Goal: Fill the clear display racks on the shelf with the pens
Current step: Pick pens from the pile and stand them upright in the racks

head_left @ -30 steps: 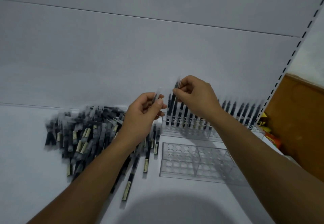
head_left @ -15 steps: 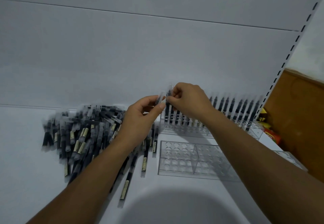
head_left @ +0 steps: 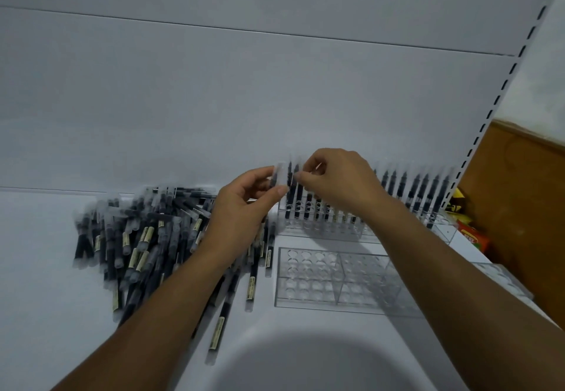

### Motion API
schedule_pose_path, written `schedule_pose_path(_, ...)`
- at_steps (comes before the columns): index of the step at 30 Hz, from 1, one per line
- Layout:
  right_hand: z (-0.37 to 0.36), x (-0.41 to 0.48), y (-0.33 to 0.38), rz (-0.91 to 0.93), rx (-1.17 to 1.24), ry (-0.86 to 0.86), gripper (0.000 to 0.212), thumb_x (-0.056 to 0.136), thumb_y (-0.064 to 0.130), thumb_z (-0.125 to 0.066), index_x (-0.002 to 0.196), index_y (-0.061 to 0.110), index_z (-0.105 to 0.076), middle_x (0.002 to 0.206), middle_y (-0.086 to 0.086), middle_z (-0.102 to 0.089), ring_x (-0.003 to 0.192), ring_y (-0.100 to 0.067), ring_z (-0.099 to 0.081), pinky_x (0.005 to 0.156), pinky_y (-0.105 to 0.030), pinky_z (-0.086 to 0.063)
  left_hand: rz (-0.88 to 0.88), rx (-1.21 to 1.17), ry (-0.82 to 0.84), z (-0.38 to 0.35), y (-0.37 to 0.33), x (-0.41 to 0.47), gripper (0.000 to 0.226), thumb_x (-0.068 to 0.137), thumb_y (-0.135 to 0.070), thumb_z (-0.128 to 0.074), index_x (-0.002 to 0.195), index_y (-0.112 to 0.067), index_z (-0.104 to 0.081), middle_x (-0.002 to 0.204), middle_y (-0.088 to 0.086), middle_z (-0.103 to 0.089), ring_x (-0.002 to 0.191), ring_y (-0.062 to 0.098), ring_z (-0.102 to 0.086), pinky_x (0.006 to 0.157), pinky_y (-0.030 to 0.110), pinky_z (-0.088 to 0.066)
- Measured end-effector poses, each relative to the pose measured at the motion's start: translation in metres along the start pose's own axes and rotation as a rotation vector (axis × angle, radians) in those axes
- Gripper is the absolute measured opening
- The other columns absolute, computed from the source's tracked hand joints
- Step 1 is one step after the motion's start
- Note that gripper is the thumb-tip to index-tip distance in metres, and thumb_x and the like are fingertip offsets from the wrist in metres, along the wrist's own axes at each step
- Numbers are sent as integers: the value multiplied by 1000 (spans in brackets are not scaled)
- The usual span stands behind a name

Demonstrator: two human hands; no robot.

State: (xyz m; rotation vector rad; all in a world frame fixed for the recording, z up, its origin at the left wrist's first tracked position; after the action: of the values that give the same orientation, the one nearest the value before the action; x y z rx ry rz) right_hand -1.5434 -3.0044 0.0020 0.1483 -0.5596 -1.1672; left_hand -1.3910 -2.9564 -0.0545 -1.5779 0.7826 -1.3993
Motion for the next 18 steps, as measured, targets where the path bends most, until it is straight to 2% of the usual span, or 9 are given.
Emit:
schedule_pose_path(2, 8, -8, 1, 17, 136, -33, 24, 90, 51, -60, 94, 28, -67, 82, 10, -70, 74, -8, -65, 70, -30, -55, -9, 14, -7, 1, 1, 1, 39, 83, -23, -73, 120, -26, -62, 84, -8, -68, 86, 10, -67, 83, 26, -54)
schedule_pose_path(4, 2, -17, 6, 26, 420, 46, 23, 88, 52, -63, 92, 30, -68, 78, 9, -71, 66, -2, -64, 61, -24, -52, -22, 22, 7, -1, 0, 1, 45, 82, -25, -74, 123, -25, -57, 83, -3, -69, 84, 12, -68, 82, 29, -54)
schedule_pose_path(6, -9, -22, 14, 40, 562, 127, 22, 84, 50, -69, 92, 30, -70, 79, 9, -70, 62, 0, -59, 58, -21, -47, -31, 15, 22, -4, -1, 0, 49, 79, -31, -74, 123, -24, -55, 82, -2, -70, 81, 13, -69, 82, 30, -55)
schedule_pose_path(8, -11, -21, 18, 74, 553, 112, 18, 83, 43, -73, 93, 28, -71, 83, 8, -68, 65, 0, -55, 60, -21, -45, -30, 15, 25, -4, 0, 0, 54, 75, -37, -74, 123, -24, -54, 81, 0, -71, 78, 12, -68, 80, 28, -55)
schedule_pose_path(11, -11, -20, 16, 68, 576, 73, 13, 84, 38, -73, 90, 27, -70, 85, 11, -68, 63, 1, -54, 59, -19, -44, -47, 71, 39, -5, 0, -1, 47, 82, -26, -74, 124, -26, -53, 83, -1, -71, 79, 11, -69, 77, 27, -54)
schedule_pose_path(13, -14, -21, 16, 74, 570, 87, 13, 85, 37, -72, 90, 26, -69, 86, 10, -69, 67, -2, -58, 62, -22, -48, -59, 117, 63, -8, -1, -3, 45, 84, -26, -73, 124, -27, -53, 85, -5, -71, 82, 11, -69, 80, 30, -56)
schedule_pose_path(15, -9, -20, 14, 79, 583, 62, 10, 88, 34, -70, 91, 25, -68, 86, 7, -71, 71, -6, -65, 66, -25, -55, -62, 202, 66, -9, -1, -3, 45, 83, -32, -74, 123, -29, -54, 89, -12, -70, 85, 3, -68, 81, 25, -56)
schedule_pose_path(18, 20, -12, 0, 48, 630, -111, 6, 91, 32, -66, 91, 26, -65, 86, 5, -72, 68, -3, -69, 60, -18, -53, -66, 465, 50, -5, 3, -4, 42, 80, -50, -70, 117, -34, -56, 106, -22, -63, 98, -7, -58, 86, 17, -47)
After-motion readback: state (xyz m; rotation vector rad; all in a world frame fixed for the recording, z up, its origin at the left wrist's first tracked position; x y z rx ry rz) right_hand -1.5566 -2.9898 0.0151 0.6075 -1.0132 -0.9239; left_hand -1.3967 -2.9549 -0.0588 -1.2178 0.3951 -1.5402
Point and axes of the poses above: each hand's wrist, its own x-axis towards the middle knuckle, its own z-axis out of the back of the hand, y = z × x, the point moved 10 cm from there along x, towards the middle knuckle
